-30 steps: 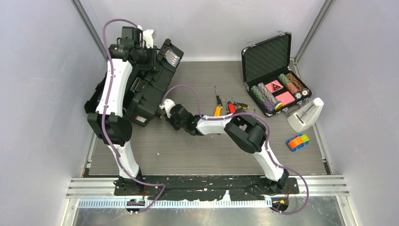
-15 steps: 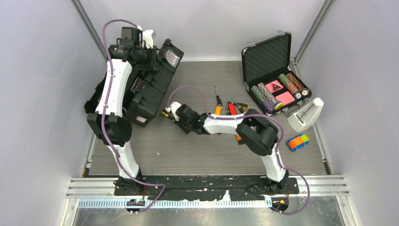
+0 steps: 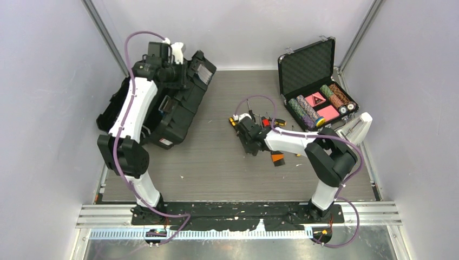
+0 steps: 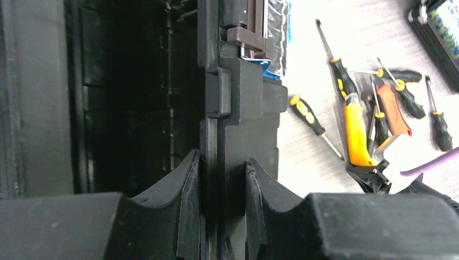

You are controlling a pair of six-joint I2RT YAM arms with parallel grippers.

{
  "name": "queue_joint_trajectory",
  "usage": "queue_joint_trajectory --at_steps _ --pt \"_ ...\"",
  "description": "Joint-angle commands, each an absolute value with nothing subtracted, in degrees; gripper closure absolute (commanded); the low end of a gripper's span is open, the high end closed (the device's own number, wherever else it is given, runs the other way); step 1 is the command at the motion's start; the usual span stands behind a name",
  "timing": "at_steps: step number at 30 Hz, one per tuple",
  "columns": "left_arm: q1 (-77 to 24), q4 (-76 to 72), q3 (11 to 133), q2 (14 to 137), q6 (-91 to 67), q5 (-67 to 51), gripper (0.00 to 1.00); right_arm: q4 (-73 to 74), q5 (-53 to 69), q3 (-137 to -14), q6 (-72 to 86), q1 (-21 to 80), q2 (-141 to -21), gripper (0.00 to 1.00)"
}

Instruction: Pack the tool kit

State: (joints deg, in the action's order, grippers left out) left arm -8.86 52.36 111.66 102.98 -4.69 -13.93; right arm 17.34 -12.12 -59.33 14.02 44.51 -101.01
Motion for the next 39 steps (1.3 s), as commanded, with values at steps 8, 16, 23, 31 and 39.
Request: queue_joint_trajectory --at_steps 8,16,23,31,39 --pt "-20.7 43.0 87.4 93.5 -19.0 -9.4 1.0 10.9 -8.3 -51.2 19.4 42.4 -82.2 0.6" --pt "-28.8 35.9 78.8 93.6 -26.7 -4.8 1.0 2.8 -10.0 -46.7 20.5 41.5 -69.6 0.39" --pt "-34.9 29.2 75.0 96.2 -31.1 -1.2 0.89 1.0 -14.6 -47.1 25.4 40.8 -68.1 0.3" --pt "-36.6 24.8 75.0 100.6 -33.9 -1.7 0.71 0.4 -17.0 -46.7 28.7 39.8 -68.4 0.24" --pt "-37.2 25.3 81.3 110.7 -36.8 0.3 0.9 0.4 -17.7 -46.9 29.0 37.7 -66.8 0.23"
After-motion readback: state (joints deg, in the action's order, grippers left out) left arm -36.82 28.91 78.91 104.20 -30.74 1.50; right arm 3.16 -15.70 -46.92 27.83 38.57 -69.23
